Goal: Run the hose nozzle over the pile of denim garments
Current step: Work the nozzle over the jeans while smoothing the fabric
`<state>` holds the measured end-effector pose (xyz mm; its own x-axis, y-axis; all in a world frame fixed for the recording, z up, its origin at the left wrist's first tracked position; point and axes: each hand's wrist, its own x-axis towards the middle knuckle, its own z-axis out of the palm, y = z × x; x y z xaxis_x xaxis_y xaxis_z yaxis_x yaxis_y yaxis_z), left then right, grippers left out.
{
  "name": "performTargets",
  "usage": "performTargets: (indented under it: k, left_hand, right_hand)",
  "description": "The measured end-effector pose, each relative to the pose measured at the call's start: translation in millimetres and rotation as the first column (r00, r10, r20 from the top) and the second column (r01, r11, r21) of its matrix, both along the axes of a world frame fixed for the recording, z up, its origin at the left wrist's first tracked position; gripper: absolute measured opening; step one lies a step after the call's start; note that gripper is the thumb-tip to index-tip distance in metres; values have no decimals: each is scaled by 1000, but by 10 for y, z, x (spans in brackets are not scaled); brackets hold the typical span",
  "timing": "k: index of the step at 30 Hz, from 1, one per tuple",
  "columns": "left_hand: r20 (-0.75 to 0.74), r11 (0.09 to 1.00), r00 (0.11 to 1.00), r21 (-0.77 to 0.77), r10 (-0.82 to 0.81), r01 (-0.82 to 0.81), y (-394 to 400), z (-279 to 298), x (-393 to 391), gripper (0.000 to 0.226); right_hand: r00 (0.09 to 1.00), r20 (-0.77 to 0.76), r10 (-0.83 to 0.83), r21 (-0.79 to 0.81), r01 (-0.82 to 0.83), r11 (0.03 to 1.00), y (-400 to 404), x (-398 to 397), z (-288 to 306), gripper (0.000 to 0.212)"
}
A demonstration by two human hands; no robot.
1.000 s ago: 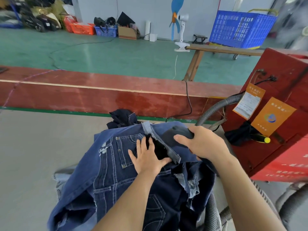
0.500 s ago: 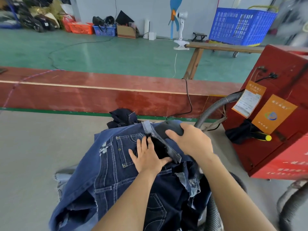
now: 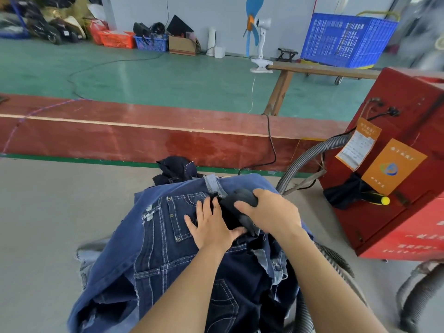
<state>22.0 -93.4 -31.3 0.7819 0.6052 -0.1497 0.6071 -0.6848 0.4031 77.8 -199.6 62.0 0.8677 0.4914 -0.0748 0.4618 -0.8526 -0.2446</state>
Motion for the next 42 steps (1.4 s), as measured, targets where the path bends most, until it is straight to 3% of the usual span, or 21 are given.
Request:
performTargets:
  k: [5, 10, 13, 18, 33, 36, 42]
  left_hand:
    - [-25, 994, 998, -92, -60, 57, 78, 10, 9, 107]
    - [79, 931, 996, -364, 44, -12, 217, 59, 54, 61]
    - [155, 965, 979, -249, 129, -87, 121, 30, 47, 53]
    - [144, 990, 981, -73, 129, -120, -13, -33, 32, 69]
    - [70, 995, 996, -85, 54, -48, 45, -24, 31, 92]
    - [52, 998, 998, -59, 33, -30, 30, -43, 33, 92]
    - [67, 999, 998, -40, 12, -9, 30, -47, 28, 91]
  right_hand:
    - [996, -34, -84, 227, 90, 970, -133, 143, 180, 40]
    - [993, 10, -116, 181, 112, 977, -317, 180, 293, 38]
    - [994, -32, -109, 178, 113, 978, -360, 162, 332, 38]
    - [993, -89, -75, 237, 94, 967, -403, 175, 352, 34]
    - [994, -103, 35, -109, -46, 993, -227, 126, 335, 39]
    - [997, -43, 68, -168, -74, 983, -125, 93, 224, 36]
    - [999, 40, 30, 35, -31, 999, 35, 74, 106, 35]
